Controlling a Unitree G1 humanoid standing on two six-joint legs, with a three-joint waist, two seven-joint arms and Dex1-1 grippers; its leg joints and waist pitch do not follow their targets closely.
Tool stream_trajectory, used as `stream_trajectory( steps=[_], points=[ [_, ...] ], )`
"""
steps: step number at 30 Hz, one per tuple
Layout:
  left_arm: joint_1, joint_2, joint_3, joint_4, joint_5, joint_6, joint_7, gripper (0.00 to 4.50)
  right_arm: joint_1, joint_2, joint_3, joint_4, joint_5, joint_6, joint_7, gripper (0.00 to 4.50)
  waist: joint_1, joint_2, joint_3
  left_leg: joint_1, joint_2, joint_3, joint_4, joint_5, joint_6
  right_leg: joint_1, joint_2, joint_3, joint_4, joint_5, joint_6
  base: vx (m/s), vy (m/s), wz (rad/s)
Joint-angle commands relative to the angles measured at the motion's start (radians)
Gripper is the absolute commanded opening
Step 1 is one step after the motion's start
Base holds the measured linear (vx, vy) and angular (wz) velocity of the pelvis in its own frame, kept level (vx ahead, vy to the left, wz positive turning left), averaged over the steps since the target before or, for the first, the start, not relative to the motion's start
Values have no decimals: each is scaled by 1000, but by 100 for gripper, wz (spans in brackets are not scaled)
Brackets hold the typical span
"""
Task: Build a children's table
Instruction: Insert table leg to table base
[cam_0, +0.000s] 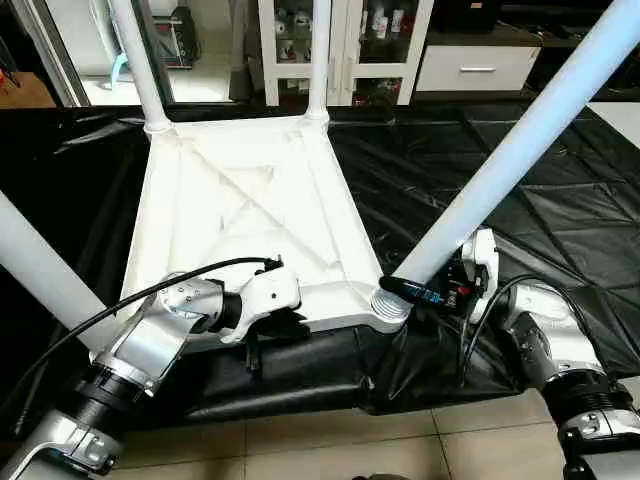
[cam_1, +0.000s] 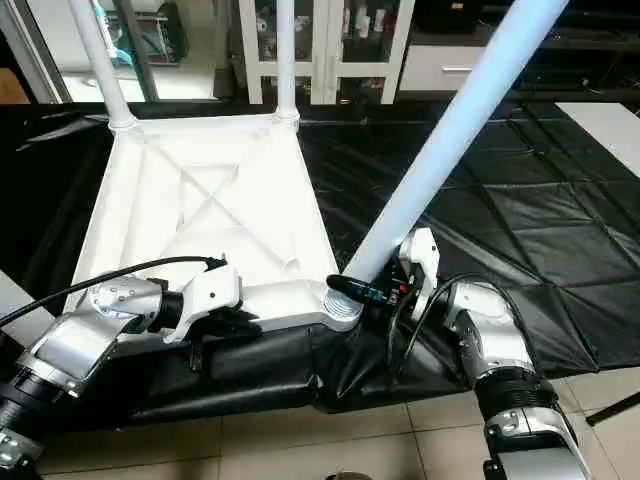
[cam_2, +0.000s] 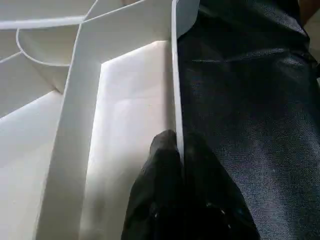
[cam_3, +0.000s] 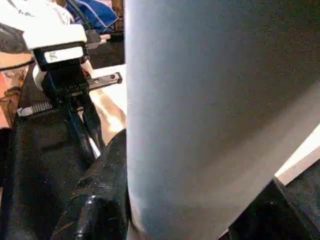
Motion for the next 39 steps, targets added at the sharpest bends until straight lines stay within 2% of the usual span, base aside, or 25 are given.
stream_trajectory(
  steps=[1,8,13,18,21,22,23,24,25,26,27,28,29,31,32,33,34,35,36,37,39],
  points=[
    [2,8,0,9,14,-8,10,0,101,-37,149,146,-228,49,-17,189,-8,-3,-6,8,22,-19,-68,-525,28,-14,-74,41,-134,-787,-59,0,0,0],
    [2,10,-2,8,13,-7,12,0,93,-40,170,153,-228,35,-11,189,-9,-4,-8,5,24,-20,-70,-526,26,-12,-73,41,-131,-772,-62,0,0,0],
    [1,13,-1,10,12,-7,11,0,89,-34,168,157,-232,33,-15,189,-10,-4,-9,8,23,-20,-69,-534,25,-15,-74,41,-134,-795,-53,0,0,0],
    [5,-3,0,-1,23,63,49,0,71,-7,162,198,-258,49,-182,189,-14,-3,-5,7,21,-22,-70,-545,17,-17,-72,38,-134,-803,-49,0,0,0],
    [2,-57,13,-7,22,147,120,0,53,31,133,241,-263,68,-351,189,-29,-1,1,11,14,-28,-66,-568,3,-23,-75,24,-147,-878,-18,0,0,0],
    [-6,-95,27,-8,21,194,170,0,40,54,110,264,-253,91,-438,189,-38,3,2,14,12,-29,-63,-581,-6,-25,-74,19,-151,-885,-12,0,0,0],
    [-24,-150,52,-5,20,255,245,0,22,84,83,294,-239,121,-539,189,-46,8,3,12,11,-38,-66,-595,-8,-18,-75,7,-152,-874,-11,0,0,0],
    [-24,-150,52,-5,20,255,245,0,22,84,83,294,-239,121,-539,189,-52,8,4,9,12,-40,-69,-605,-9,-13,-74,2,-153,-863,-12,0,0,0],
    [-49,-205,86,1,11,314,315,0,3,108,69,320,-232,138,-617,189,-56,13,4,14,14,-46,-73,-639,-9,-7,-72,-15,-157,-828,-15,0,0,0],
    [-83,-267,130,8,0,365,397,0,-25,141,44,353,-212,165,-710,189,-66,17,5,12,14,-50,-76,-656,-11,0,-75,-27,-158,-796,-21,0,0,0],
    [-88,-276,137,9,-2,372,410,0,-30,146,40,359,-209,169,-725,189,-69,22,8,16,13,-50,-76,-670,-12,-2,-74,-32,-160,-788,-22,0,0,0],
    [-109,-311,166,15,-9,398,462,0,-47,166,22,376,-192,181,-782,189,-83,20,8,24,8,-52,-73,-697,-7,-1,-74,-53,-172,-779,-16,0,0,0],
    [-123,-335,190,21,-14,417,502,0,-58,178,9,387,-180,185,-822,189,-86,24,9,26,9,-50,-72,-703,-5,2,-75,-59,-171,-763,-18,0,0,0],
    [-141,-354,209,28,-18,421,535,0,-71,192,-3,397,-168,195,-854,189,-94,26,11,20,9,-51,-76,-701,5,13,-84,-69,-173,-745,-14,0,0,0],
    [-157,-371,224,35,-20,425,565,0,-84,205,-12,407,-163,208,-888,188,-98,24,10,17,5,-48,-72,-681,11,13,-91,-73,-174,-755,-13,0,0,0],
    [-182,-398,245,39,-14,429,618,0,-102,225,0,421,-179,247,-929,188,-101,26,10,5,3,-52,-73,-650,9,21,-99,-76,-171,-771,-5,0,0,0],
    [-186,-407,251,35,-11,437,629,0,-106,232,4,426,-186,256,-941,188,-99,28,8,6,3,-51,-71,-640,7,20,-101,-74,-172,-771,-4,0,0,0],
    [-188,-413,255,33,-9,441,638,0,-109,236,7,430,-192,262,-948,188,-100,26,7,5,3,-51,-70,-626,6,19,-103,-70,-169,-762,-8,0,0,0],
    [-192,-429,266,27,-6,448,660,0,-115,247,15,441,-203,276,-962,188,-96,26,7,0,6,-48,-71,-594,9,17,-107,-59,-165,-743,-24,0,0,0],
    [-194,-446,270,14,2,469,677,0,-125,259,22,456,-216,283,-992,188,-95,23,4,-7,7,-47,-72,-567,12,19,-107,-53,-158,-724,-37,54,5,1],
    [-193,-454,272,4,6,488,685,0,-131,266,21,466,-220,283,-1014,188,-95,23,-2,-22,14,-48,-78,-521,11,29,-106,-42,-141,-652,-65,60,7,-1]
  ],
)
